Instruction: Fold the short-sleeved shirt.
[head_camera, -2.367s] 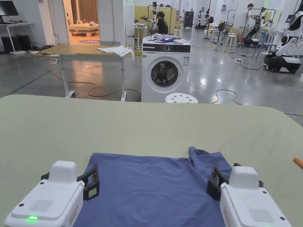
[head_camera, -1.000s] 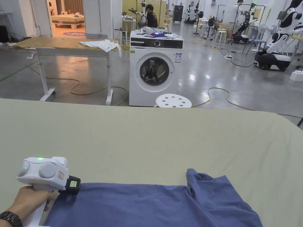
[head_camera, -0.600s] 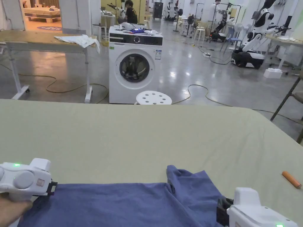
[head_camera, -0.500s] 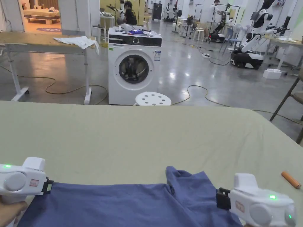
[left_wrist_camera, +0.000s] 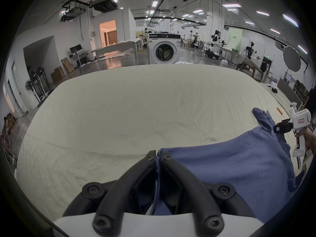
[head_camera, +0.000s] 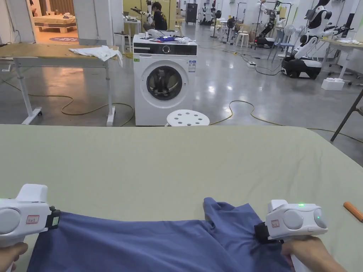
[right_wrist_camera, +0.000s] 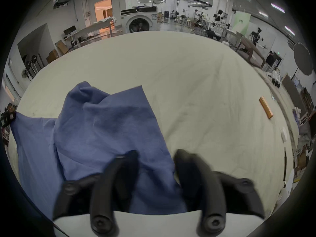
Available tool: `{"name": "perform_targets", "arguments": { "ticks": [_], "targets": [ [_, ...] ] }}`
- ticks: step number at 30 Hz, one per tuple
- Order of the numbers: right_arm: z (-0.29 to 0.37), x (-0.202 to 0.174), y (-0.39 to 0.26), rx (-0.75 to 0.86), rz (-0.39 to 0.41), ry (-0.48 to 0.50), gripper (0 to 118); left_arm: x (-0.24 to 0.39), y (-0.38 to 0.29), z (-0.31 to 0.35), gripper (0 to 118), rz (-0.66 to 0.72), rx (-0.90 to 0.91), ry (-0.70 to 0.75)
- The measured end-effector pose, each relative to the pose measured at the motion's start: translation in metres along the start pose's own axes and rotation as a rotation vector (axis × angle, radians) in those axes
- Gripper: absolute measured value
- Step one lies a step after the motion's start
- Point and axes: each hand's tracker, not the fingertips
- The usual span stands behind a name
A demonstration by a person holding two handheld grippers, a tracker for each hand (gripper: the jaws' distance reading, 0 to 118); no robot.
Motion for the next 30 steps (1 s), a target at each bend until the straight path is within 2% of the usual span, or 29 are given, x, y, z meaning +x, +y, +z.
{"name": "perform_targets", "arguments": {
  "ticks": [1, 2, 3, 5, 7, 10, 16, 24, 30],
  "targets": [
    [0.004, -0.007, -0.001, 0.017, 0.046, -0.013, 8, 0.001, -0.001, 0.001, 0, 0.001, 0.002, 0.002],
    [0.004, -0.01, -0.003, 0.023, 0.087, 0.013, 4, 0.001, -0.002, 0.003, 0, 0.002, 0.004, 0.006],
    [0.005, -0.014, -0.005, 0.023, 0.108, -0.041, 4, 0.001, -0.003, 0.003, 0, 0.005, 0.006, 0.01],
    [0.01, -0.016, -0.008, 0.049, 0.104, -0.04, 3, 0.001, -0.004, 0.009, 0, 0.012, 0.014, 0.012],
    [0.026, -0.011, -0.01, 0.129, 0.033, -0.032, 3, 0.0, -0.006, 0.018, 0, 0.017, 0.033, 0.013],
    [0.06, -0.007, -0.007, 0.223, 0.056, -0.056, 3, -0.003, -0.002, 0.036, 0, 0.019, 0.066, 0.013],
    [0.156, 0.002, 0.006, 0.413, 0.003, -0.045, 3, -0.008, 0.015, 0.096, 0, 0.043, 0.191, 0.003],
    [0.282, 0.005, 0.017, 0.599, 0.017, -0.049, 3, -0.016, 0.045, 0.196, 0, 0.062, 0.338, 0.004],
    [0.364, -0.013, 0.035, 0.727, 0.027, -0.058, 3, -0.026, 0.079, 0.25, 0, 0.07, 0.402, 0.016]
  ]
}}
